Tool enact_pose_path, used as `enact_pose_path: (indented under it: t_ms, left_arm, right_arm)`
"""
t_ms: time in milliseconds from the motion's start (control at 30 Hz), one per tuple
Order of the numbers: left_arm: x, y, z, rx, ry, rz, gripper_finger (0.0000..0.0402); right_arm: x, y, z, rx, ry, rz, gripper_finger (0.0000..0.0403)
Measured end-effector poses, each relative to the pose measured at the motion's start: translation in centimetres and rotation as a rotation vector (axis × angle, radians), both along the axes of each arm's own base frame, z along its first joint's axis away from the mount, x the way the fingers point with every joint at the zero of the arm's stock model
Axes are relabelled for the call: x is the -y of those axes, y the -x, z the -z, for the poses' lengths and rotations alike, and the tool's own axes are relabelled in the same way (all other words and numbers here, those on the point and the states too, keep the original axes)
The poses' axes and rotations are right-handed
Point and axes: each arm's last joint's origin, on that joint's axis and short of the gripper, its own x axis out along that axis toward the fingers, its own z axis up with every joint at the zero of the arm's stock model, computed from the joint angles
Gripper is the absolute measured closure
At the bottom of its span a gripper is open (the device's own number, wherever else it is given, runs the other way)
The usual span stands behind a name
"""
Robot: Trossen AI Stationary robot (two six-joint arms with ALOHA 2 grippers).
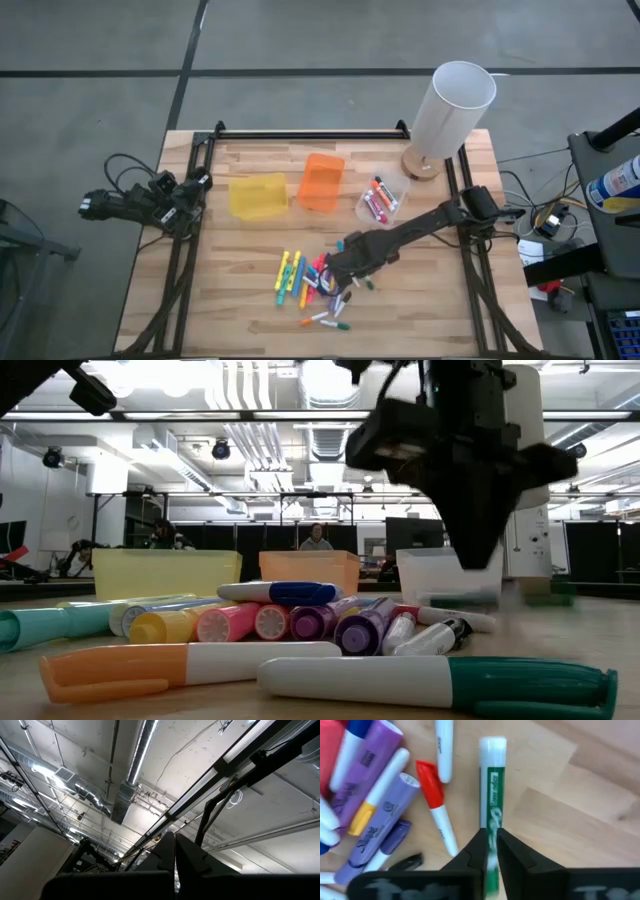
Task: Pick & Place Markers
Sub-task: Put the green marker pen into the transparent bin
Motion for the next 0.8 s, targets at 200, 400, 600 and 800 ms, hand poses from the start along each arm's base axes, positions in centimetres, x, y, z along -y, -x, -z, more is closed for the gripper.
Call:
enact_pose_path:
  t_ms: [200, 400, 600, 800]
  left_arm:
    - [0.0, 0.0, 0.0, 0.000, 0.001, 0.001, 0.0392]
    - [0.0, 0.0, 0.0, 0.000, 0.001, 0.001, 0.0392]
    - [0.0, 0.0, 0.0, 0.000, 0.002, 0.001, 0.0392]
    - [0.0, 0.0, 0.0, 0.000, 0.002, 0.002, 0.0392]
  right_arm:
    - [0.0, -0.4, -0.7, 0.022, -0.010, -0.003, 0.0395]
    - [0.0, -0.5, -0.3, 0.020, -0.008, -0.032, 0.0374]
    - [0.2, 0.2, -0.2, -0.045, 0.024, -0.062, 0.0296]
    - [0.5, 0.8, 0.2, -0.090, 0.064, -0.072, 0.0239]
